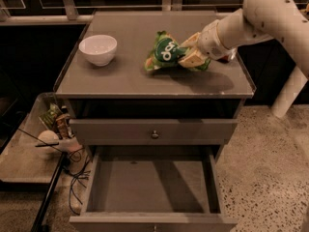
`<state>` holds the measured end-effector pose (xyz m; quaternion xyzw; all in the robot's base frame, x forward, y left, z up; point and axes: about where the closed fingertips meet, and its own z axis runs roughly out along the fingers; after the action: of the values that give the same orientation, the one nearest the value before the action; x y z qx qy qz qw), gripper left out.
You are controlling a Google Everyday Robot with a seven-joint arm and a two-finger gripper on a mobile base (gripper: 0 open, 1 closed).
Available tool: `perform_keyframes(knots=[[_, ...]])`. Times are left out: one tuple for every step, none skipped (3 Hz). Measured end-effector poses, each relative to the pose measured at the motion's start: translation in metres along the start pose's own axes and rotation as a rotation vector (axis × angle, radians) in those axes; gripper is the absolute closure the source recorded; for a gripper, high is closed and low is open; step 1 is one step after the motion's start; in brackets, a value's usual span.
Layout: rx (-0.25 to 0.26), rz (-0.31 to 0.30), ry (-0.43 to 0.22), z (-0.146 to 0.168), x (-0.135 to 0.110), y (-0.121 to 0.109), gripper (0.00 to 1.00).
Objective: Place green rice chip bag into middle drawer
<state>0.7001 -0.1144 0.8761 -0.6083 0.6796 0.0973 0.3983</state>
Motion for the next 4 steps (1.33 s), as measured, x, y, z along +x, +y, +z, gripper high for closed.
perform_keyframes(knots=[[0.007,0.006,-0.026,-0.035,0.003,0.027,1.0],[0.009,0.009,-0.051,-0.065,0.004,0.056,1.0],[0.017,0.002,-0.068,-0.088,0.004,0.085,1.0],[0.032,-0.008,-0.074,-0.107,0.006,0.124,1.0]])
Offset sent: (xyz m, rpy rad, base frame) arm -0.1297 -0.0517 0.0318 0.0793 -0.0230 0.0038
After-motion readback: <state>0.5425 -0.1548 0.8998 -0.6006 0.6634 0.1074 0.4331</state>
